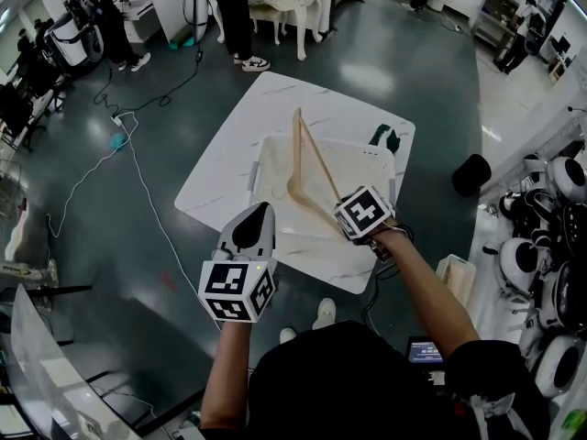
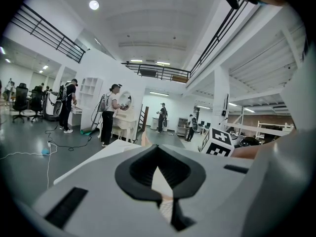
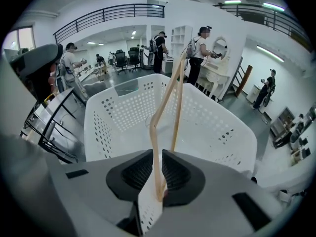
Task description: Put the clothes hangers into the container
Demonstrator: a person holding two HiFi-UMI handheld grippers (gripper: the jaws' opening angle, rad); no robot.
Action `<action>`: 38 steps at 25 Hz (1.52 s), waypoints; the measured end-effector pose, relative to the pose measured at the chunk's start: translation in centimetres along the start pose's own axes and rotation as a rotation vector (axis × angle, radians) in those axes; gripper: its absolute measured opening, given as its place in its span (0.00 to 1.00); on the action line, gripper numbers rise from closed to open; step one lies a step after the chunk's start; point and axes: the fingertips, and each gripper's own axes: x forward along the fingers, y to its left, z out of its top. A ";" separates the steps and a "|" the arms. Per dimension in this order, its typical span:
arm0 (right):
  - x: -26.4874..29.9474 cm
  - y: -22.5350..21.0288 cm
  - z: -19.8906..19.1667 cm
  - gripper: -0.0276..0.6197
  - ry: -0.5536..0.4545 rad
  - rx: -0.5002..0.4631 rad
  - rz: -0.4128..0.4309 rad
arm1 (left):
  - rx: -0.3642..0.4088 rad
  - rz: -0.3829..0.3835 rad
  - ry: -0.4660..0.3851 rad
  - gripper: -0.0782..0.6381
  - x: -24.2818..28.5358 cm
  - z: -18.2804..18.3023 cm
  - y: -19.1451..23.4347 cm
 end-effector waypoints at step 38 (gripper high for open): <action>-15.0 11.2 3.4 0.07 -0.559 0.112 -0.208 | 0.047 -0.167 -0.017 0.12 -10.7 -1.6 -2.7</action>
